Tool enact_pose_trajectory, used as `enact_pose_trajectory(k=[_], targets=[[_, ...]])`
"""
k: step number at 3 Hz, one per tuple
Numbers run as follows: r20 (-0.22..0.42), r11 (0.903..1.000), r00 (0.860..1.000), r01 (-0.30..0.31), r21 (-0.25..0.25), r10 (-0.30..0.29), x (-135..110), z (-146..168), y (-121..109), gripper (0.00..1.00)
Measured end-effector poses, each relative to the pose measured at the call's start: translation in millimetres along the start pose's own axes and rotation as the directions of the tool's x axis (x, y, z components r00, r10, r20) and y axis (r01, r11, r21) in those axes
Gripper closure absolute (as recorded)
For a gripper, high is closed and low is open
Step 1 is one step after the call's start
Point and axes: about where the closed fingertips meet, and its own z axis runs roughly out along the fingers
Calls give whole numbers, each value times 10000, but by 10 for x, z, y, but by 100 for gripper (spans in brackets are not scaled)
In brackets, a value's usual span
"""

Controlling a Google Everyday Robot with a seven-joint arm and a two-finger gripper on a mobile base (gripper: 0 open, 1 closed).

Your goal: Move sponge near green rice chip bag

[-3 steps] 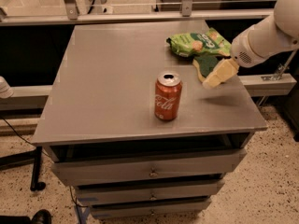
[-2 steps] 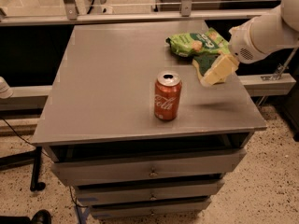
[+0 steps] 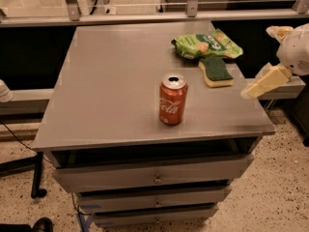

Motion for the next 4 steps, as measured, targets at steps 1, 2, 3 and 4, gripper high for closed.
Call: enact_pose_trajectory(k=[1,2,3,4], targets=[[3,10000,10000,-1,-11,1,-9,7,2,0],[169,9990,9989,447,-73,-446,5,70,-61,0],[-56,9950,9955,947,331,-945,182,4,-369,0],[-21,9939,9950,998,474,-998,154,-40,-430,0]])
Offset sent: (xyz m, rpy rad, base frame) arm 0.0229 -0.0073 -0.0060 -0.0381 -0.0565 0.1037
